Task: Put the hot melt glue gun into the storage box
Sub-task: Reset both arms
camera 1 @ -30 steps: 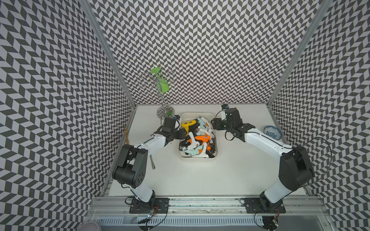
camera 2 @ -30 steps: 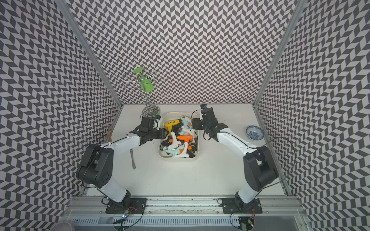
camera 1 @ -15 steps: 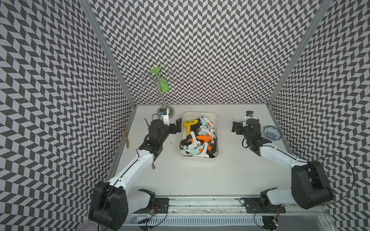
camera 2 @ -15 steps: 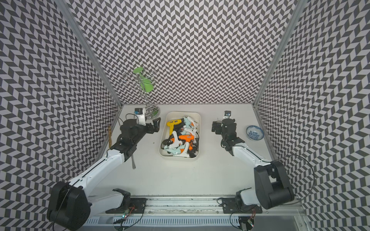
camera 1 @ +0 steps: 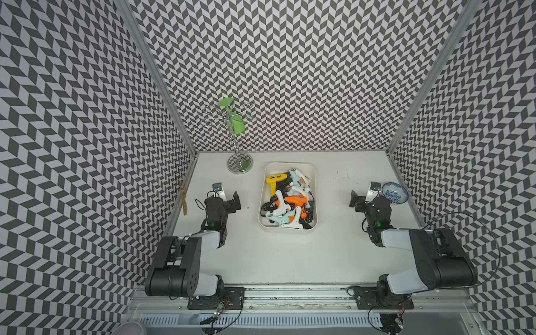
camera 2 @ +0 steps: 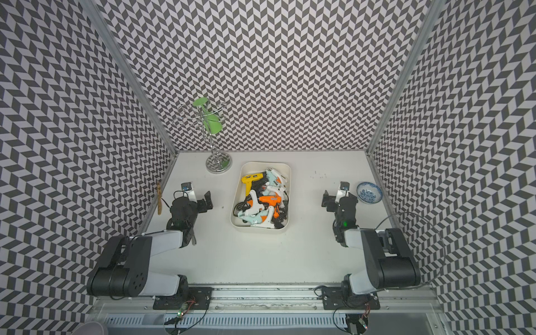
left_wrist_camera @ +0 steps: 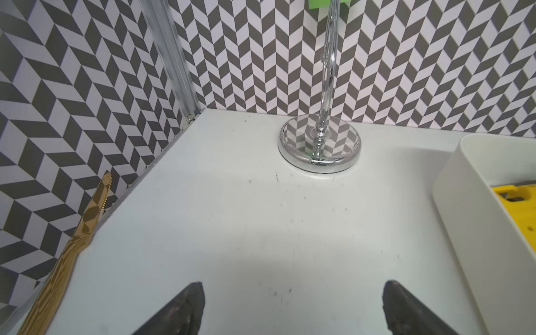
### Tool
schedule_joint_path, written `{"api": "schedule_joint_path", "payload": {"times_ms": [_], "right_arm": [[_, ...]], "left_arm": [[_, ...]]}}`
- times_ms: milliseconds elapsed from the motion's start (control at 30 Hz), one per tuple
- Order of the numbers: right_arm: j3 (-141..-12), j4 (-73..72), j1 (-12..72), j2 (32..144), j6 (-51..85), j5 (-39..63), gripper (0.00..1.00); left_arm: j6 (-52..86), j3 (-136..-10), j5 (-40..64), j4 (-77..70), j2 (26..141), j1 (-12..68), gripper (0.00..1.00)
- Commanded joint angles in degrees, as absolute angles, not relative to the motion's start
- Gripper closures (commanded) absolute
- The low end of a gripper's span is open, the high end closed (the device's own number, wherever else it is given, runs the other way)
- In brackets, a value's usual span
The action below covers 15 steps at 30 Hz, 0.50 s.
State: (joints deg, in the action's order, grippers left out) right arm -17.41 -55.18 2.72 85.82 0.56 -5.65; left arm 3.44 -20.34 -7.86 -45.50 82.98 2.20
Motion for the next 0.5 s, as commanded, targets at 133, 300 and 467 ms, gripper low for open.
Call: {"api": "schedule_joint_path", "payload": {"times_ms": [133,300,467], "right_arm": [[-16.57,-67.58,1.08,88.0,-1.72,1.81,0.01],[-14.72,-73.08,0.68,88.89,-1.36,2.9,0.01],[-15.13,-71.91,0.75,88.7,-1.35,2.81,0.01]], "left_arm": [[-0.19,-15.16,-3.15,-70.66,89.22,1.06,0.0],[0.0,-15.58,-2.97,-68.92,88.62,0.97,0.0],[-0.02,-15.63,-2.94,-69.09,88.81,0.97,0.0]]}}
